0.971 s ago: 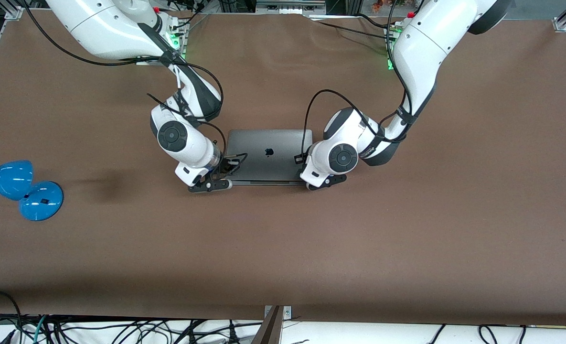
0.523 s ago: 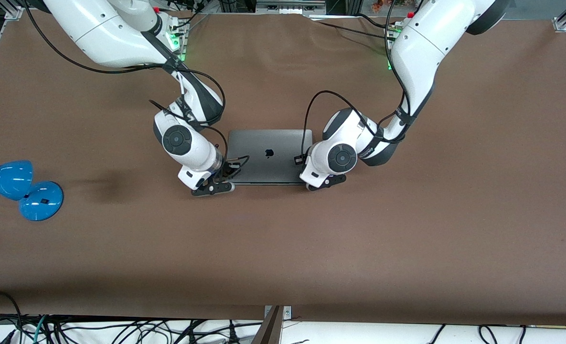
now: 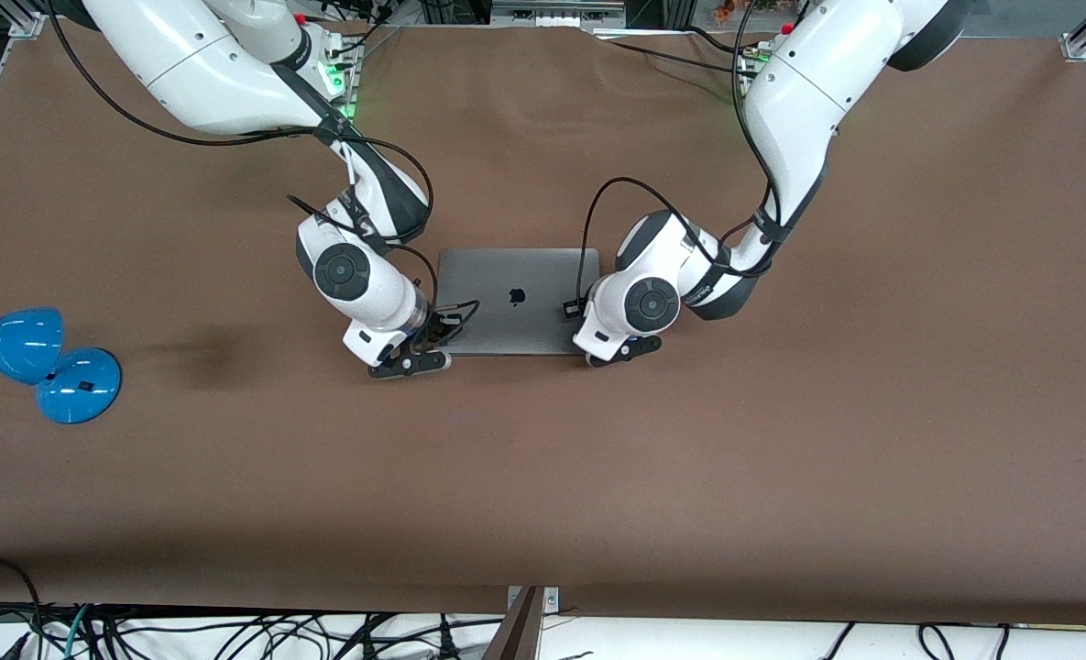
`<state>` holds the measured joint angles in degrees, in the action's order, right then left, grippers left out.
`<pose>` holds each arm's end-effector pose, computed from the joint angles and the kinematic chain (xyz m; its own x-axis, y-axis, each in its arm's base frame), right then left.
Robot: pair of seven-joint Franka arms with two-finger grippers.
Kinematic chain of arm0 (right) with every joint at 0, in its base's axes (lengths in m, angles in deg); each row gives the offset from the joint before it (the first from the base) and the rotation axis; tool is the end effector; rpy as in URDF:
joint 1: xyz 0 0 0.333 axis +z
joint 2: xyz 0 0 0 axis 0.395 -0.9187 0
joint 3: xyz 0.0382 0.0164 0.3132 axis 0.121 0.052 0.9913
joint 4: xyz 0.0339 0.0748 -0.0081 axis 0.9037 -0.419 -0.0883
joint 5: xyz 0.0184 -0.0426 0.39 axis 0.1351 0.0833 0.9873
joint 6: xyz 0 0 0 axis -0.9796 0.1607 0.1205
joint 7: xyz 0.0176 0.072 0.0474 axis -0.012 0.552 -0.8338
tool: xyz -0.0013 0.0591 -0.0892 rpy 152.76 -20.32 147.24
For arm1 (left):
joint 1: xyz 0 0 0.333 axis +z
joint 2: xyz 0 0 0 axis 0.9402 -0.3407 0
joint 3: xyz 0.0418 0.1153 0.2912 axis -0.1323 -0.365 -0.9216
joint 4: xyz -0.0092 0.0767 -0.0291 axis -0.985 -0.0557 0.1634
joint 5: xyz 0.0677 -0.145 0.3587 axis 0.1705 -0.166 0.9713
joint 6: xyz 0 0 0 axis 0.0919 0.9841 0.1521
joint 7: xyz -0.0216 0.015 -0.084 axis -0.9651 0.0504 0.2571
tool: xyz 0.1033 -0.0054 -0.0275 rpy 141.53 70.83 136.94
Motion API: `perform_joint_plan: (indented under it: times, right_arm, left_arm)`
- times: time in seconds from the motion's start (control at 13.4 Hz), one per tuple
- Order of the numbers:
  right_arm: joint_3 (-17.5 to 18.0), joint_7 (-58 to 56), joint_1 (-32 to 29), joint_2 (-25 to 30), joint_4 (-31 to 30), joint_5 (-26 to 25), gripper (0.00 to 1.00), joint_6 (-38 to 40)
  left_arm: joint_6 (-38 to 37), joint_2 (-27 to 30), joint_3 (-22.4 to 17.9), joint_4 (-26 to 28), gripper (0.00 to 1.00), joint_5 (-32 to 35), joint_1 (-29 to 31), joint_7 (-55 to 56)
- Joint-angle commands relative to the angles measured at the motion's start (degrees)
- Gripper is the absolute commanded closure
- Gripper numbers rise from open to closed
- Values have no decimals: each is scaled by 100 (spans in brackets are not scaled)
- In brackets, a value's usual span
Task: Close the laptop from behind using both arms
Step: 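Press the screen down with both grippers until the lid shuts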
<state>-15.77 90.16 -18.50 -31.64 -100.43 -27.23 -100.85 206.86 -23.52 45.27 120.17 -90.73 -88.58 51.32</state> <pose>0.5776 0.3193 0.2059 0.9904 0.1372 -0.0190 0.1327 -0.9791 -0.1542 0.5445 -0.4073 0.1785 0.8701 0.2766 -0.4079 0.3271 -0.9432 0.0583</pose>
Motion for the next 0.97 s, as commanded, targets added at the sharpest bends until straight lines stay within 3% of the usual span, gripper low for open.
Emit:
perform_joint_plan:
  times: [0.0,0.6,0.75,0.82,0.9]
  right_arm:
    - [-24,-18,51,-192,151,-162,92,-172]
    - [-41,-52,42,-149,177,-93,92,-154]
    - [-41,-44,16,-9,291,21,84,99]
    - [-41,-44,16,131,335,187,73,388]
    - [-41,-44,16,263,423,354,62,643]
  left_arm:
    - [55,-136,-60,-171,100,237,-119,122]
    - [99,-145,-69,-171,100,307,-119,122]
    - [99,-127,-69,-171,100,307,-110,122]
    - [90,-92,-60,-180,92,307,-101,122]
    - [73,-57,-69,-180,24,325,-58,122]
